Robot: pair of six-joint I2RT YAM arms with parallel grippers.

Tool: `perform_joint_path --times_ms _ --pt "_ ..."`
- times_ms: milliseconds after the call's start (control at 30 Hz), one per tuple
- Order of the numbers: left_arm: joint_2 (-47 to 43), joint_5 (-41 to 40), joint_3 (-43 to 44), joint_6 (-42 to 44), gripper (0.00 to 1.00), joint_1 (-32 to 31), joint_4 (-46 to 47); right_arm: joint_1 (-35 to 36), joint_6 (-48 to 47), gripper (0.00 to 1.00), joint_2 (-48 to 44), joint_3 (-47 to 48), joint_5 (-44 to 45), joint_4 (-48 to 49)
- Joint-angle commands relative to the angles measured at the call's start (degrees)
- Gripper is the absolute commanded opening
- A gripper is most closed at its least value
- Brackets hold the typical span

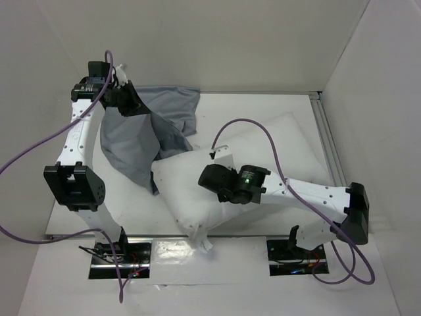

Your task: Put the pillow into the pillowcase

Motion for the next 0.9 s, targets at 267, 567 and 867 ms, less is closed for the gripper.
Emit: perform_joint_path --times_ms 267,567,867 --pt "-15.3 0.2 -8.5 2.0 0.0 0.3 -0.3 -9.2 -8.9 0.0 7.1 13.4 3.4 11.8" --pt "-20.0 1.4 -15.3 2.6 0.0 -1.8 -1.4 -9.8 -10.9 0.0 10.4 16.8 4.5 16.0" --pt "-23.2 -0.6 -25.4 2.6 0.0 -5.3 -1.4 -10.3 1.0 0.0 15.8 19.0 11.6 17.3"
